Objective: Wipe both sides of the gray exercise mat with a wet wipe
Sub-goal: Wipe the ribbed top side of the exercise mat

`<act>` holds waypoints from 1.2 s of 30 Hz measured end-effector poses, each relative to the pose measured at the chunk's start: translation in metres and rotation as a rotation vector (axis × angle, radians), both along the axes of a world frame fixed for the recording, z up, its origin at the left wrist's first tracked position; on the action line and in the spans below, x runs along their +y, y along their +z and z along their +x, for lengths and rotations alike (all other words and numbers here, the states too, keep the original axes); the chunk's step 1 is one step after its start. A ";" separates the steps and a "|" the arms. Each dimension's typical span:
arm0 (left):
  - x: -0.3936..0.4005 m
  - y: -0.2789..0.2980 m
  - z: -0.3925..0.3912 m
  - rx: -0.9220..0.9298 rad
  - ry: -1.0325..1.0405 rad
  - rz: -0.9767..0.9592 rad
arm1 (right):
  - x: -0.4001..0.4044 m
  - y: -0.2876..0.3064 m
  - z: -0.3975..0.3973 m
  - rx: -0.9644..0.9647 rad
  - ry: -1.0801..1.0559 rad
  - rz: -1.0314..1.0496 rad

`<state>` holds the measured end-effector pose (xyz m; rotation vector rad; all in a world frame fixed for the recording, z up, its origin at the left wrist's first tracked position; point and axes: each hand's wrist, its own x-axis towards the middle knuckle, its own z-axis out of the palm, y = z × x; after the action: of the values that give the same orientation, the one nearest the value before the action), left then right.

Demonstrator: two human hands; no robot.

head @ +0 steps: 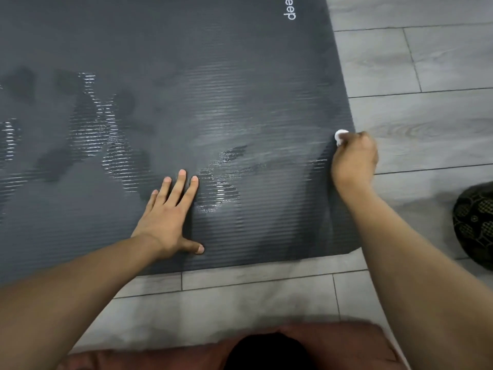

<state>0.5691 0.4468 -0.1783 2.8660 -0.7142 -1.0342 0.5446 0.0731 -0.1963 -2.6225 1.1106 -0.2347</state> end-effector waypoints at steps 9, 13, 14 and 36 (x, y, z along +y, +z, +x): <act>0.003 0.013 -0.014 -0.038 0.050 -0.045 | 0.195 -0.011 0.022 -0.122 0.864 0.105; 0.033 0.021 -0.035 -0.107 0.128 -0.069 | 0.090 -0.005 0.026 0.035 0.471 -0.045; 0.044 0.019 -0.037 -0.089 0.128 -0.072 | 0.070 -0.002 0.028 0.082 0.381 -0.070; 0.053 0.002 -0.036 -0.060 0.139 -0.126 | 0.122 0.016 -0.037 0.045 0.009 0.056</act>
<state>0.5326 0.4995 -0.1762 2.8019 -0.5517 -0.8568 0.5080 0.1950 -0.1801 -2.5950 1.1038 -0.1409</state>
